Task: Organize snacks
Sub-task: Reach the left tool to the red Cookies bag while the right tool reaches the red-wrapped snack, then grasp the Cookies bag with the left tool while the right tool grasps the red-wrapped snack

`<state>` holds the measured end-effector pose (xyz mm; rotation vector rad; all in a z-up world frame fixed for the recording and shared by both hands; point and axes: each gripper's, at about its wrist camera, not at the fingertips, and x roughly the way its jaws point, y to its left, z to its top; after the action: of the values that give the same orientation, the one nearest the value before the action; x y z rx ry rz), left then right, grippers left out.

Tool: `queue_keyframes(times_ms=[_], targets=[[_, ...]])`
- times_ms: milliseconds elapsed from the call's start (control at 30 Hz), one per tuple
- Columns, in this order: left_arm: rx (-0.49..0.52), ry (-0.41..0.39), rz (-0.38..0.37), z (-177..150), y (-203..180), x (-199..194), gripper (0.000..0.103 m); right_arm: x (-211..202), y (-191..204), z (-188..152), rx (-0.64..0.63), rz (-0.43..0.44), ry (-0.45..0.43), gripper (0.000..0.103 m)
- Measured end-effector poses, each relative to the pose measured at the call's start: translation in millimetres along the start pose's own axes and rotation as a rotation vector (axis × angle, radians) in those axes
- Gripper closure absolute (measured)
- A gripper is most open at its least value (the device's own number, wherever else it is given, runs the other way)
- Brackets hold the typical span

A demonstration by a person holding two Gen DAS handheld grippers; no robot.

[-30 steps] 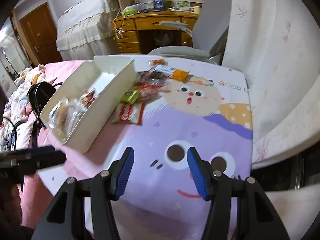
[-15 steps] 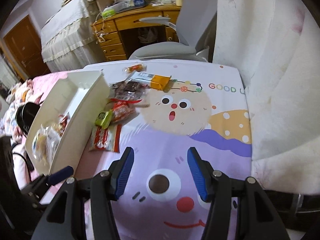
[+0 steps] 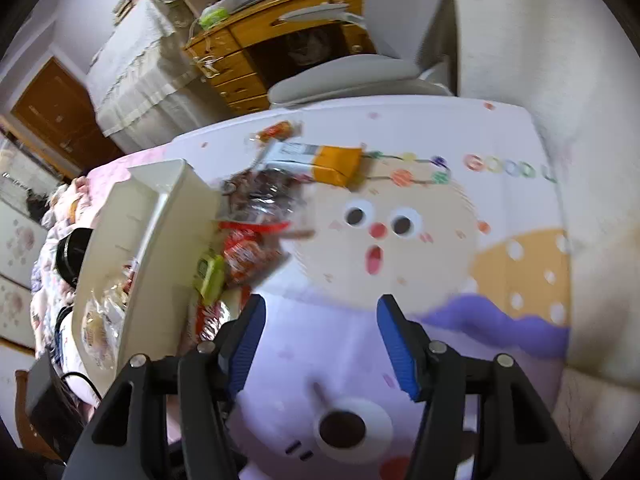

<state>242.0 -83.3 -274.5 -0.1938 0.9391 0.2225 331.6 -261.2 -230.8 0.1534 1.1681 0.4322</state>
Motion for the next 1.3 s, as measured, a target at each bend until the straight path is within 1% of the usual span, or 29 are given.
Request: queue_keyframes(times_ms=[100, 200, 333, 433, 600, 633, 767, 833, 933, 1100, 1167, 1300], targets=[[0.001, -0.023, 0.032, -1, 0, 6, 0.022, 11, 9, 11, -0.03, 0.041, 0.012, 0.038], [0.008, -0.067, 0.068, -2, -1, 8, 0.022, 25, 20, 19, -0.076, 0.056, 0.02, 0.037], [0.032, -0.096, 0.085, -1, -8, 15, 0.022, 50, 31, 29, -0.108, 0.079, 0.052, 0.037], [0.029, -0.091, 0.105, 0, -10, 25, 0.022, 65, 35, 33, -0.124, 0.082, 0.072, 0.037], [-0.021, -0.073, 0.147, 4, 1, 40, 0.022, 88, 38, 36, -0.128, 0.087, 0.114, 0.037], [-0.018, -0.069, 0.139, 5, 1, 43, 0.024, 92, 39, 37, -0.13, 0.091, 0.122, 0.037], [-0.003, -0.063, 0.151, 7, -3, 51, 0.024, 105, 43, 39, -0.15, 0.088, 0.145, 0.037], [-0.005, -0.053, 0.159, 9, -4, 56, 0.024, 108, 44, 41, -0.144, 0.104, 0.145, 0.037], [0.006, -0.042, 0.175, 11, -7, 61, 0.025, 113, 47, 45, -0.148, 0.098, 0.149, 0.037], [0.03, -0.055, 0.183, 12, -17, 65, 0.027, 119, 59, 45, -0.18, 0.071, 0.176, 0.036], [0.027, -0.055, 0.178, 12, -17, 66, 0.03, 120, 66, 45, -0.207, 0.054, 0.184, 0.036], [0.041, -0.068, 0.181, 9, -14, 60, 0.036, 122, 69, 47, -0.204, 0.044, 0.189, 0.037]])
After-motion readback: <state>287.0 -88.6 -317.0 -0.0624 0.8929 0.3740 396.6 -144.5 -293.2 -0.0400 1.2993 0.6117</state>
